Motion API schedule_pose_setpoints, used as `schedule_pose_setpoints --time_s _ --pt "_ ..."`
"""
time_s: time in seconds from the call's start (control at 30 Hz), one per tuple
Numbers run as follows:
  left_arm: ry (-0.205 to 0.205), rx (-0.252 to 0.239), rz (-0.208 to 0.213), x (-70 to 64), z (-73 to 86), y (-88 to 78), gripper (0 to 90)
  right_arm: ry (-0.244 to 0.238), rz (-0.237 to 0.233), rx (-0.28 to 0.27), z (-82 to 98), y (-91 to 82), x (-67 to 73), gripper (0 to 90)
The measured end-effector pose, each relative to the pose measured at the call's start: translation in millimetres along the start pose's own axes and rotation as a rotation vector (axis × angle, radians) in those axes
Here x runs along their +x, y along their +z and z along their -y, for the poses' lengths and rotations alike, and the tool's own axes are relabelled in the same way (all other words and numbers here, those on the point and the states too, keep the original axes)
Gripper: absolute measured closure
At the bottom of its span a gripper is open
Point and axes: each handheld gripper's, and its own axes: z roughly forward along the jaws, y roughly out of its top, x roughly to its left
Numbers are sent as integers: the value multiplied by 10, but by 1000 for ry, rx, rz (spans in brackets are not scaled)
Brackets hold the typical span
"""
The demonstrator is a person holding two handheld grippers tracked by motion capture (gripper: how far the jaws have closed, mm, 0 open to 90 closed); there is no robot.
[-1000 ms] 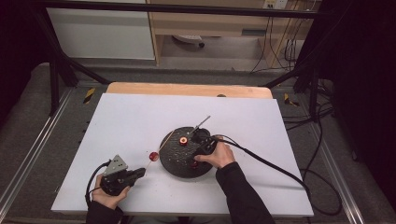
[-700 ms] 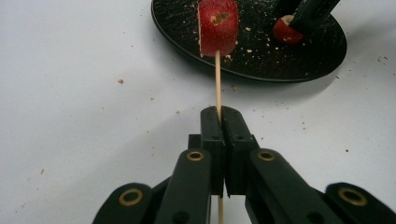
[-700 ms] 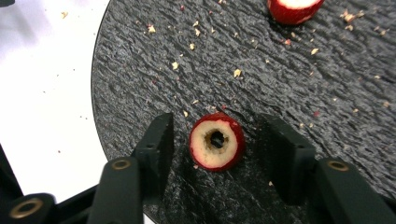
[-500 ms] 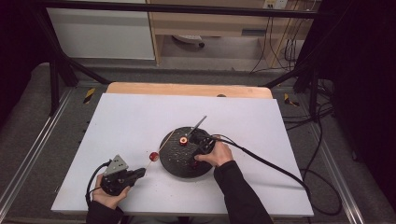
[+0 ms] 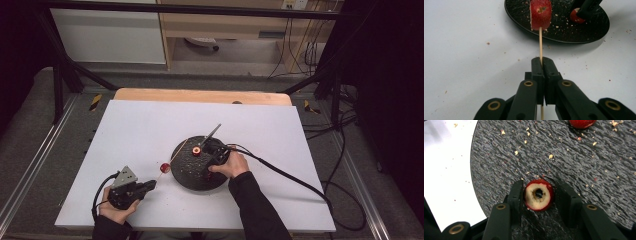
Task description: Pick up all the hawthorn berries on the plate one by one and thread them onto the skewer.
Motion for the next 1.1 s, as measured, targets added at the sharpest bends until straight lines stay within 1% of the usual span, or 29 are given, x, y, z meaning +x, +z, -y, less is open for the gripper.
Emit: schedule_pose_setpoints --time_s 0.27,0.4,0.47,0.5,0.6,0.63,0.7,0.73,0.83,0.87,1.1 --pt "1 0 0 -2 -1 -1 881 7 0 12 1 -8 7 608" --pt "2 -1 0 -7 -2 -1 881 11 6 4 7 -34 12 609" --pt "3 -3 0 -9 -3 -3 881 11 4 -12 7 -63 14 610" --pt "3 -3 0 -10 -3 -5 881 18 3 -23 8 -83 18 610" --pt "4 -4 0 -12 -3 -5 881 12 7 -55 14 -158 6 610" --pt "4 -4 0 -13 -3 -6 881 19 4 -67 16 -186 7 611" --pt "2 -4 -1 -15 -3 -7 881 26 0 -97 23 -243 5 611" --pt "2 -4 0 -15 -3 -8 881 22 1 -110 26 -270 2 611" --pt "2 -5 0 -19 -3 -7 882 41 1 -153 37 -339 12 611" --pt "1 -5 0 -21 -3 -6 881 40 0 -169 46 -361 7 611" --pt "6 -4 4 -34 -5 2 882 66 -3 -271 150 -483 -13 612"
